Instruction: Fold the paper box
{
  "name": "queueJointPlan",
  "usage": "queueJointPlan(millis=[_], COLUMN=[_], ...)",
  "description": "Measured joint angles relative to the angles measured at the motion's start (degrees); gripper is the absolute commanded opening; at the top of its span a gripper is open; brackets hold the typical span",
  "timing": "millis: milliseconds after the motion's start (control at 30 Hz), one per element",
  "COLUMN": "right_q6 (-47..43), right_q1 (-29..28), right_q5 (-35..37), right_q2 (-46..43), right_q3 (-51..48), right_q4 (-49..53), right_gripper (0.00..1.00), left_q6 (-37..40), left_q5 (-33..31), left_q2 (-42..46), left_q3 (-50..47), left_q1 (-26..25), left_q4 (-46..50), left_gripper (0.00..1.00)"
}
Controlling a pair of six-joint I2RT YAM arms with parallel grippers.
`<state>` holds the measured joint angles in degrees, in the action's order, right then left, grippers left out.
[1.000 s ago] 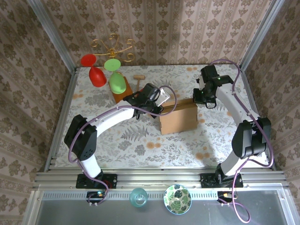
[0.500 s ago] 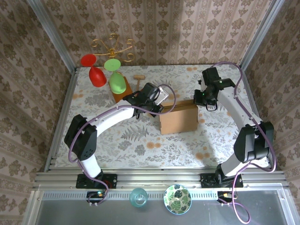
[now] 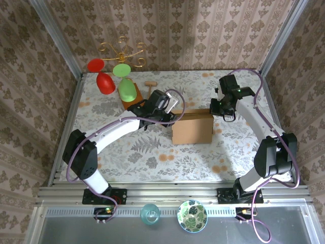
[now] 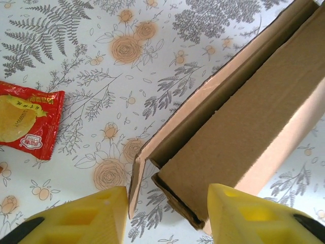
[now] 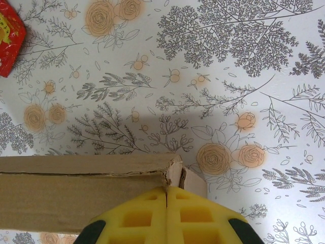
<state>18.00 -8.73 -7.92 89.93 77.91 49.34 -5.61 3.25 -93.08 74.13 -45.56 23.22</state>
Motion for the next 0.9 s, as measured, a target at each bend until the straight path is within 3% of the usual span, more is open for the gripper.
queueJointPlan(millis=[333, 700, 900], right_q6=[0.0, 0.0, 0.0], right_q1=[0.0, 0.0, 0.0], right_q5=[-0.2, -0.7, -1.0], right_q2=[-1.5, -1.8, -1.8], right_q3=[-1.3, -1.5, -1.5], right_q4=[-1.8, -2.9, -2.9], right_gripper=[0.0, 0.0, 0.0], left_q6=[-7.3, -5.9, -4.8], left_q5=[5.5, 11.3, 12.5], left_q2=[4.6, -1.7, -0.4], left_q3=[-1.3, 7.6, 9.3], left_q1=[4.5, 6.4, 2.3], left_q4=[0.1, 9.2, 10.8], left_gripper=[0.48, 0.44, 0.29])
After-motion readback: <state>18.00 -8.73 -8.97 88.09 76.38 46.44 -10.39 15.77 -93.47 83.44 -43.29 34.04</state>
